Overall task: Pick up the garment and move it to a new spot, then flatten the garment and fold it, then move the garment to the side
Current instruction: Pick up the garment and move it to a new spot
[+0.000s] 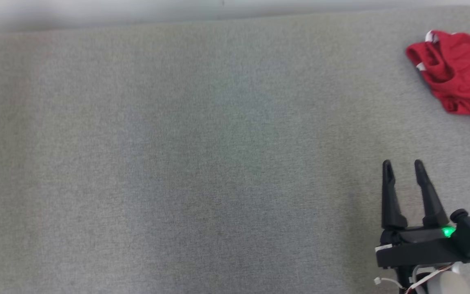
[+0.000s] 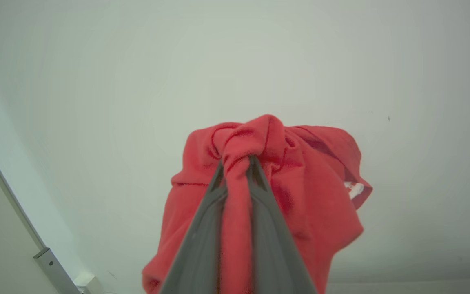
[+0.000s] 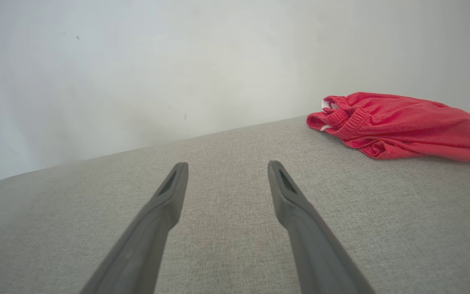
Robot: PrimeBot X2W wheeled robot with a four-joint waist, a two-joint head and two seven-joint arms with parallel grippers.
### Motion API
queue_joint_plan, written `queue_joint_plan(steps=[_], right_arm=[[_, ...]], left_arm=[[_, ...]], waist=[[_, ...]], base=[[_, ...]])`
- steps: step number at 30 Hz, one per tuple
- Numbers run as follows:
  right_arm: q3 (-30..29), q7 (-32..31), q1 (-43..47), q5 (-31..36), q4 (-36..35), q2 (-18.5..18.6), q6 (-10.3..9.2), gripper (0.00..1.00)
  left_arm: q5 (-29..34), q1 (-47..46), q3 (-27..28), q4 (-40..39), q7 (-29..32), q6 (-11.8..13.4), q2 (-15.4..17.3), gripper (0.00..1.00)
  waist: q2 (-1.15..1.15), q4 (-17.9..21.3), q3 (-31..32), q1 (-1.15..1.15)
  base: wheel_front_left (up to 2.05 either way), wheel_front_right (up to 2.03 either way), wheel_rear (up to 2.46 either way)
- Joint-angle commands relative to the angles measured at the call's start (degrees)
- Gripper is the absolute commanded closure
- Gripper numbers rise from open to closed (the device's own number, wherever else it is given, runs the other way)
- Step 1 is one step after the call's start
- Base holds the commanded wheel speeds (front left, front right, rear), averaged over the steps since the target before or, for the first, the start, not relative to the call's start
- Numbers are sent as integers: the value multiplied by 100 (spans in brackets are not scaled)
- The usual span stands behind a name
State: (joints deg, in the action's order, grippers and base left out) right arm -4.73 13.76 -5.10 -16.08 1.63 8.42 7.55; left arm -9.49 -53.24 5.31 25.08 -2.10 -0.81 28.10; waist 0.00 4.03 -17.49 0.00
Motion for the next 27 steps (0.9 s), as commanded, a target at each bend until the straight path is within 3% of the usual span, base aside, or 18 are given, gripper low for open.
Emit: queue_joint_plan(steps=[1, 8, 14, 20, 27], right_arm=[[31, 38, 57, -27, 28, -50, -16, 0], [181, 110, 14, -151, 357, -216, -16, 0], [240, 141, 21, -189, 518, -334, -16, 0], [236, 145, 32, -173, 496, -394, -16, 0], [186, 146, 82, -127, 394, -418, -16, 0]], left_arm=[[45, -59, -49, -115, 49, -23, -46, 100], [93, -258, -737, -1237, 508, -251, -484, 100], [-87, -169, -1265, -1629, 665, -249, -1189, 100], [-282, 265, -1622, -1581, 574, -207, -1774, 100], [-570, 1368, -1957, -1049, 259, -168, -2201, 100]], waist=[[0, 51, 160, 0], [0, 475, 381, 0], [0, 900, 443, 0], [0, 1226, 448, 0], [0, 1338, 403, 0]], base=[[0, 0, 0], [0, 0, 0], [0, 0, 0], [0, 0, 0], [0, 0, 0]])
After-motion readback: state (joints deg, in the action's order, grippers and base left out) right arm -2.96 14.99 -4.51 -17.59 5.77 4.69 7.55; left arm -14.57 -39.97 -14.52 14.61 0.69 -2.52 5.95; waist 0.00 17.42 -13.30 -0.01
